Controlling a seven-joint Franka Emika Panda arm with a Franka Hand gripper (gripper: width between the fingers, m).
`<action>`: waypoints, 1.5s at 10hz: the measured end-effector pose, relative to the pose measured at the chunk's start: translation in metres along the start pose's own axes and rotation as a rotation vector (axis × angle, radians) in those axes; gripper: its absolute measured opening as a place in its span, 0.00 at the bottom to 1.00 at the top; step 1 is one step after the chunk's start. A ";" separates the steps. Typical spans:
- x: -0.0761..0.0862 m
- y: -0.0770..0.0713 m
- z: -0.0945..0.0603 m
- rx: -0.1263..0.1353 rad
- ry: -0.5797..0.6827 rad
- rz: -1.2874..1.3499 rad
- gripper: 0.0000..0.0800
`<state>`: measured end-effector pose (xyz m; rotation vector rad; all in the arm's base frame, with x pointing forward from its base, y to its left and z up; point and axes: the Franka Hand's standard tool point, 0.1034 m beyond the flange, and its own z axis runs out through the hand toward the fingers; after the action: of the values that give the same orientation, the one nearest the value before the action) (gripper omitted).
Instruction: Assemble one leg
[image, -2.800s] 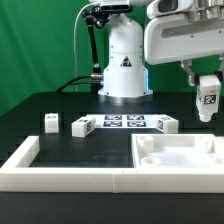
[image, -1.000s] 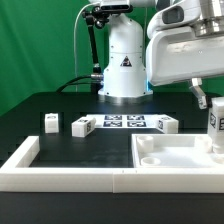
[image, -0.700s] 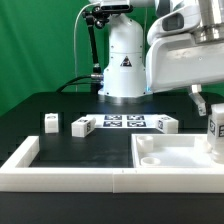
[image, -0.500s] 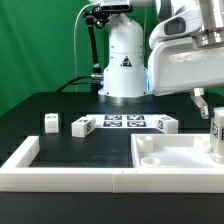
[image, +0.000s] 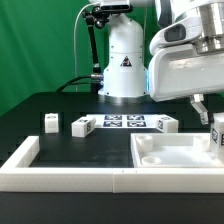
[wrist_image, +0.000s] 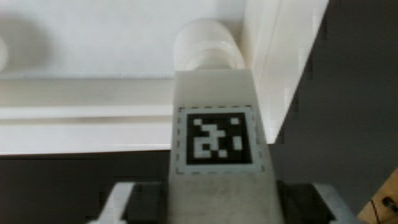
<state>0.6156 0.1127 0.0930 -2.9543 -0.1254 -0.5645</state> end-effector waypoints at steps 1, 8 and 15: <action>-0.002 0.000 0.000 -0.002 0.008 -0.002 0.36; -0.003 0.000 0.000 -0.003 0.020 -0.004 0.76; -0.003 0.000 0.000 -0.003 0.020 -0.004 0.81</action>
Offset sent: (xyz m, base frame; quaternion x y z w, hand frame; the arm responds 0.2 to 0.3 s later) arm -0.0108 0.0050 -0.0029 -0.0027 -0.0060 -0.0006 1.0000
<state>0.6131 0.1128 0.0920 -2.9514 -0.1280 -0.5951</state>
